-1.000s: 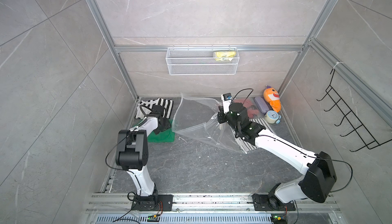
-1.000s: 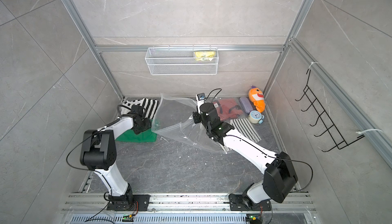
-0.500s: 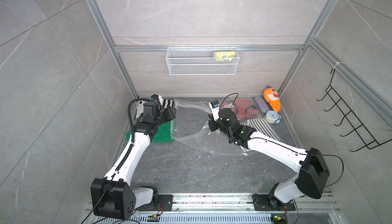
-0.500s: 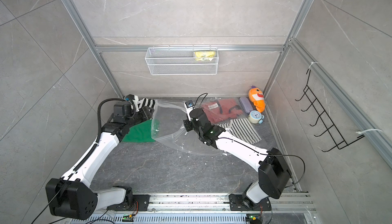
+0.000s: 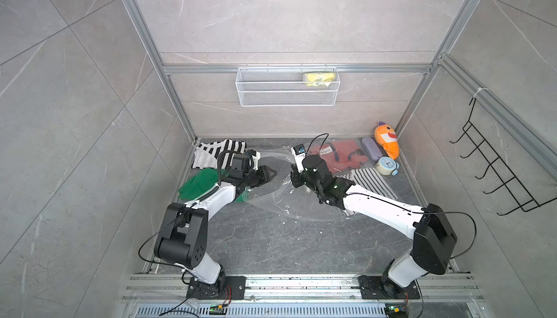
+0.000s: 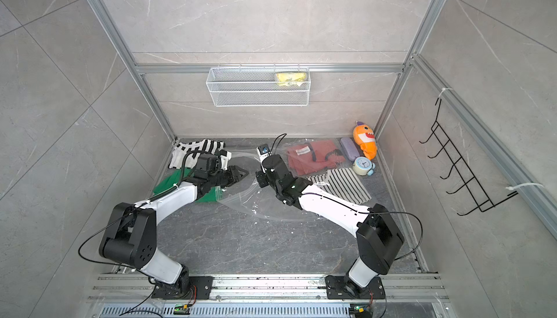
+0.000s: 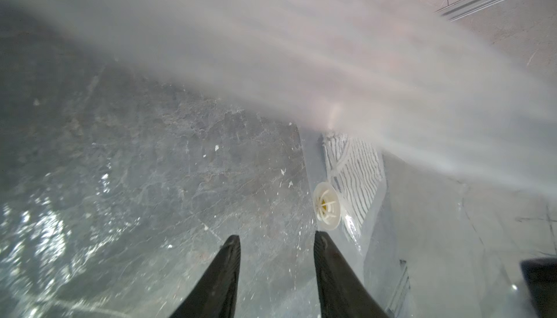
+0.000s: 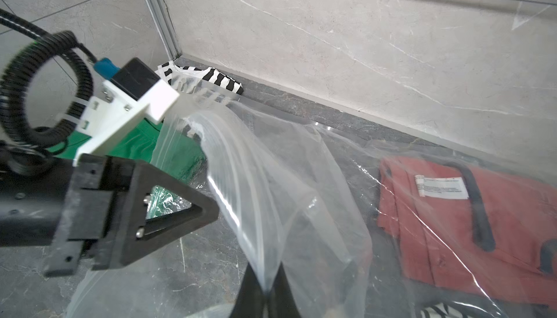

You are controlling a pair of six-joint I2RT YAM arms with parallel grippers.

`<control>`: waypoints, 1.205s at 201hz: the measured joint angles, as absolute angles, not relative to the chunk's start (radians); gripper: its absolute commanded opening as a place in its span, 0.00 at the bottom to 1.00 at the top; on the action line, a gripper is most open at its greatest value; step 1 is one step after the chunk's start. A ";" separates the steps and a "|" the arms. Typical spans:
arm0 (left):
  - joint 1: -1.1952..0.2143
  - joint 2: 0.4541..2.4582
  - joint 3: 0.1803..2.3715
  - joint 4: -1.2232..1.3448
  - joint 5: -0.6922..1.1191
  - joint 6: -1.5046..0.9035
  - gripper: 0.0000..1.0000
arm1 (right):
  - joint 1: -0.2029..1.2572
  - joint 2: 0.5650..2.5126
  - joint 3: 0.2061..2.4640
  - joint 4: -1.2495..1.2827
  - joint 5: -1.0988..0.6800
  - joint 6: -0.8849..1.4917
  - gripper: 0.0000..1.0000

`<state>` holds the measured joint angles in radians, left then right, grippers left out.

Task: Take the tank top out of the vacuum bag
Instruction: Take out the tank top from the vacuum bag.

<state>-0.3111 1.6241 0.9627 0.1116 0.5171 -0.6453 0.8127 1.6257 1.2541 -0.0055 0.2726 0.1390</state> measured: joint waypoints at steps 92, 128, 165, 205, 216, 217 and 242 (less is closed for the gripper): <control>-0.391 1.890 1.056 0.296 0.556 -0.752 0.41 | 0.820 1.668 1.307 -0.012 0.238 0.138 0.00; -0.400 1.862 1.045 0.290 0.519 -0.756 0.41 | 0.824 1.676 1.325 -0.011 0.262 0.139 0.00; -0.398 1.749 1.036 0.231 0.469 -0.720 0.41 | 0.825 1.678 1.336 -0.019 0.302 0.149 0.00; -0.398 1.585 0.945 0.237 0.429 -0.702 0.40 | 0.825 1.689 1.370 -0.057 0.330 0.163 0.00; -0.398 1.550 0.912 0.239 0.421 -0.698 0.39 | 0.825 1.695 1.377 -0.060 0.334 0.165 0.00; -0.398 1.546 0.908 0.239 0.420 -0.697 0.39 | 0.825 1.696 1.377 -0.061 0.334 0.165 0.00; -0.399 1.523 0.878 0.233 0.420 -0.684 0.36 | 0.825 1.704 1.379 -0.069 0.337 0.173 0.00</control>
